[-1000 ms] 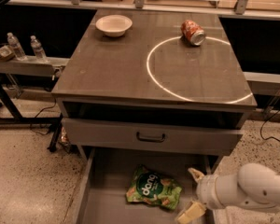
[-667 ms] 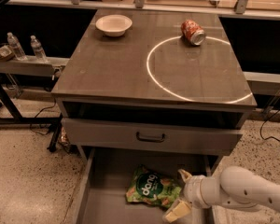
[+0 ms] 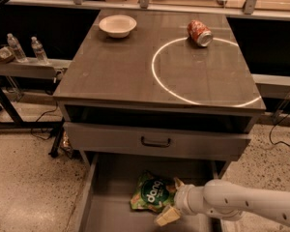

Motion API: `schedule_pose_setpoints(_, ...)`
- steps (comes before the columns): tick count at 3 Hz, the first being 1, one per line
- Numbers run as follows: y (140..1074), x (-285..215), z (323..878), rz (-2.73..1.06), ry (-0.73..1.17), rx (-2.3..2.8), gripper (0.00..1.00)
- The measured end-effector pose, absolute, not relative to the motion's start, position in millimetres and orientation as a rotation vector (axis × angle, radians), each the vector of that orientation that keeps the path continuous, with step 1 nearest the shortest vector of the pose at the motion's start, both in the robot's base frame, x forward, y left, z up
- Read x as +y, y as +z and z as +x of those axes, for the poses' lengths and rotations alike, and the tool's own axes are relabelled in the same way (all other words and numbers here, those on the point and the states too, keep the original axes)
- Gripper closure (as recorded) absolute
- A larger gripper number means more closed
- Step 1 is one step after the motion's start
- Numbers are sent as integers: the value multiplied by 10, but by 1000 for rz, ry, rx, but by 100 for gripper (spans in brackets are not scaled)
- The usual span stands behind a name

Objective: Pick green rice chip bag from middle drawer and place on counter

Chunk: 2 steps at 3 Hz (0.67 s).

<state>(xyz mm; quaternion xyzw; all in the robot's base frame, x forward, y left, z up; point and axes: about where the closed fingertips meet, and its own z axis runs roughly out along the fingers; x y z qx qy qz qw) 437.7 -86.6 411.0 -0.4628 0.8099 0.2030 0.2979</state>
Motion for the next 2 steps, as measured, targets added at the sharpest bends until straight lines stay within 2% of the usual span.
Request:
schedule_pose_setpoints(1, 3916, -846, 4496, -1183, 468, 2184, 0)
schedule_pose_setpoints(2, 3750, -854, 4578, -1163, 398, 2216, 16)
